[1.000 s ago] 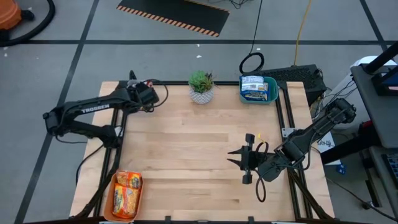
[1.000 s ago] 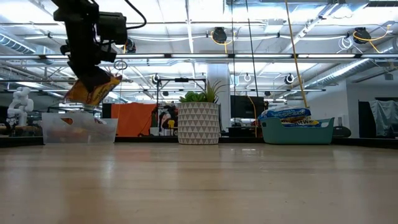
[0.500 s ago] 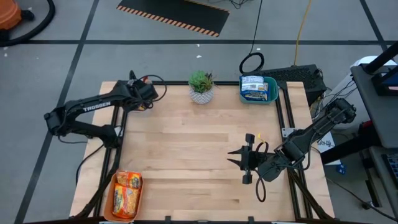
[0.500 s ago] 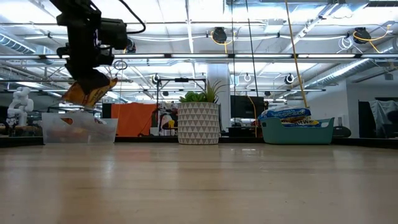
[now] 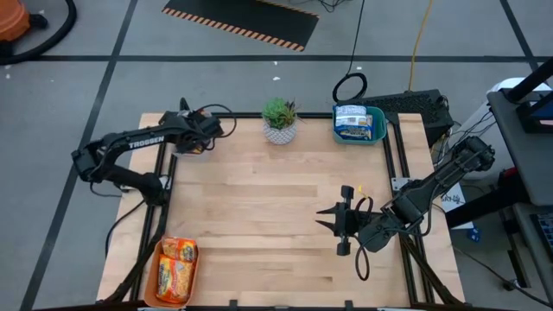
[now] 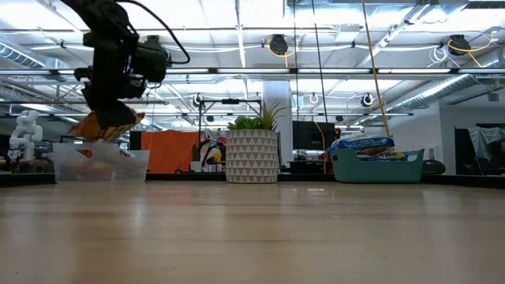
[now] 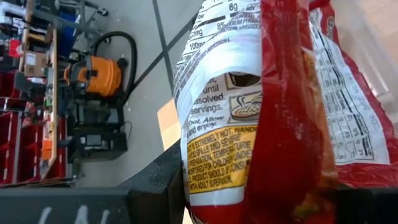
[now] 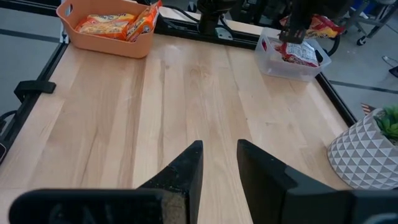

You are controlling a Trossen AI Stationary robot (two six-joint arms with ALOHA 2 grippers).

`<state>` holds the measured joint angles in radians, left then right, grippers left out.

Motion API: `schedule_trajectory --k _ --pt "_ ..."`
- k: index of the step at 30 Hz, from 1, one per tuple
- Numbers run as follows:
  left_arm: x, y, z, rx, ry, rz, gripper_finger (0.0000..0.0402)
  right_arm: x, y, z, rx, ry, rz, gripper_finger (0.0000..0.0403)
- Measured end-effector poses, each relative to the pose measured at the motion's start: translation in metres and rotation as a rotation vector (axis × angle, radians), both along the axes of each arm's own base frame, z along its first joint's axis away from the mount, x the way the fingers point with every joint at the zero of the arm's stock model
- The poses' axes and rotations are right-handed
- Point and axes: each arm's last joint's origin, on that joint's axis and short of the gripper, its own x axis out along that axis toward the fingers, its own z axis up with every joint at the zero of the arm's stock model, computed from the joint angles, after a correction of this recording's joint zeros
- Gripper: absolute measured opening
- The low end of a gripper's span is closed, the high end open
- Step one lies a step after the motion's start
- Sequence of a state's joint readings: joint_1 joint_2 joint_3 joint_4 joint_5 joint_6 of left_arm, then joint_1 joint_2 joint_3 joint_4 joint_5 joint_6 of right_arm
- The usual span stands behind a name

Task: Sort Maruchan noodles
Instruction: Put the red noodle pack into the transparent bin

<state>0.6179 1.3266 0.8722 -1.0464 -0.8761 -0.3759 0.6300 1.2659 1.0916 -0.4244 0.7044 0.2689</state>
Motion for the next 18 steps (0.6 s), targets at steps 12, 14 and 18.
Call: schedule_trajectory --k 12,14,18 --pt "0.002 0.008 -0.011 0.022 -0.04 0.107 0.0147 0.0 0.0 -0.001 -0.002 0.008 -0.003 0.0093" --pt "0.0 0.01 -0.011 0.024 -0.05 0.127 0.0147 -0.001 0.0 -0.001 -0.003 0.008 -0.002 0.0093" --pt "-0.003 0.014 -0.012 0.005 -0.087 0.169 0.0147 -0.001 0.0 -0.001 -0.003 0.008 -0.002 0.0093"
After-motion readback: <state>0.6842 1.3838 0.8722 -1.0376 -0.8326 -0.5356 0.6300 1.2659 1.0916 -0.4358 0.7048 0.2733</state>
